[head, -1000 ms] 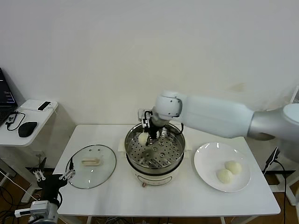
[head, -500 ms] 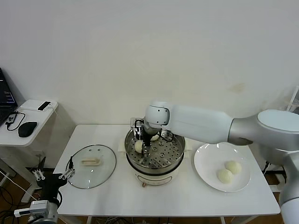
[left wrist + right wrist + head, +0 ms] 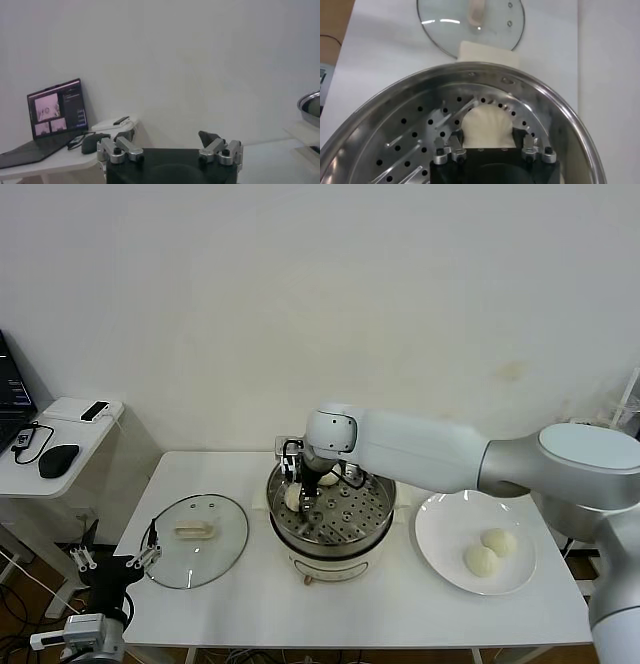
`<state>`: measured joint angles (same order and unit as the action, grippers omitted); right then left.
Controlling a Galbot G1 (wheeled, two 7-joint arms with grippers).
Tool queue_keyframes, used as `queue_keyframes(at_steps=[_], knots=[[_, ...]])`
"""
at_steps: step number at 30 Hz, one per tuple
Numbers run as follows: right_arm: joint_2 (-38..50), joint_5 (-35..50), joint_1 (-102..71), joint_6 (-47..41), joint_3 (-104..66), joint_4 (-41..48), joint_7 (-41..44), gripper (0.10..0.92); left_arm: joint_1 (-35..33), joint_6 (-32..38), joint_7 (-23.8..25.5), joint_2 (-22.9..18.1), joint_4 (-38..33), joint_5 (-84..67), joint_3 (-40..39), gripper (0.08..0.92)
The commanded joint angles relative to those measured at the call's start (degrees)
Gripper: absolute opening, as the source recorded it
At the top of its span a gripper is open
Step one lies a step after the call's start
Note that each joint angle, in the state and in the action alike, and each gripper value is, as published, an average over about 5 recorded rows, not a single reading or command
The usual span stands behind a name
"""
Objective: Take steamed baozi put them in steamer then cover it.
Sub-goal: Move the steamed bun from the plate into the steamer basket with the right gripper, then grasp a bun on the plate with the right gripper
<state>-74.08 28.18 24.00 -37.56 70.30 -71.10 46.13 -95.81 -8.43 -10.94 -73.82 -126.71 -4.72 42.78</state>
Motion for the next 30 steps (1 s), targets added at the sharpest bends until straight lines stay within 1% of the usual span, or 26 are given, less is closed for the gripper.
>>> queue_keyframes(at_steps=[1,4,11,18,22,26,30], knots=[[1.05,-0.19,2.42,0.35,-0.10,-1.77,2.69,0.790,-0.01,-0.08,0.07,0.08,-0.07,0.02,-0.05,0.823],[3.18,-0.72,5.13,1.61,0.28,-3.59,5.03,0.818,0.14,-0.15,0.11,0.03,-0.21,0.03,-0.19,0.823],[11.90,-5.06,11.67,6.24,1.73,-9.13,10.89,0.823,0.14,-0.24,0.23,0.30,-0.85,-0.03,-0.56,0.823],[26.77,-8.85,18.21,11.50,3.82,-18.80,16.27,0.823,0.05,-0.18,0.35,1.08,-0.76,-0.47,-0.39,0.823],[36.91,-12.39,19.37,14.56,4.70,-23.65,18.47,0.823,0.10,-0.17,0.34,1.35,-0.60,-0.40,-0.86,0.823],[45.96,-17.91,17.09,18.27,4.19,-26.31,20.84,0.823,0.24,-0.18,0.33,1.61,-0.40,-0.17,-1.60,0.823],[52.82,-22.75,9.98,20.66,0.49,-28.21,21.52,0.823,0.31,-0.20,0.35,1.74,-0.16,0.31,-2.32,0.823]])
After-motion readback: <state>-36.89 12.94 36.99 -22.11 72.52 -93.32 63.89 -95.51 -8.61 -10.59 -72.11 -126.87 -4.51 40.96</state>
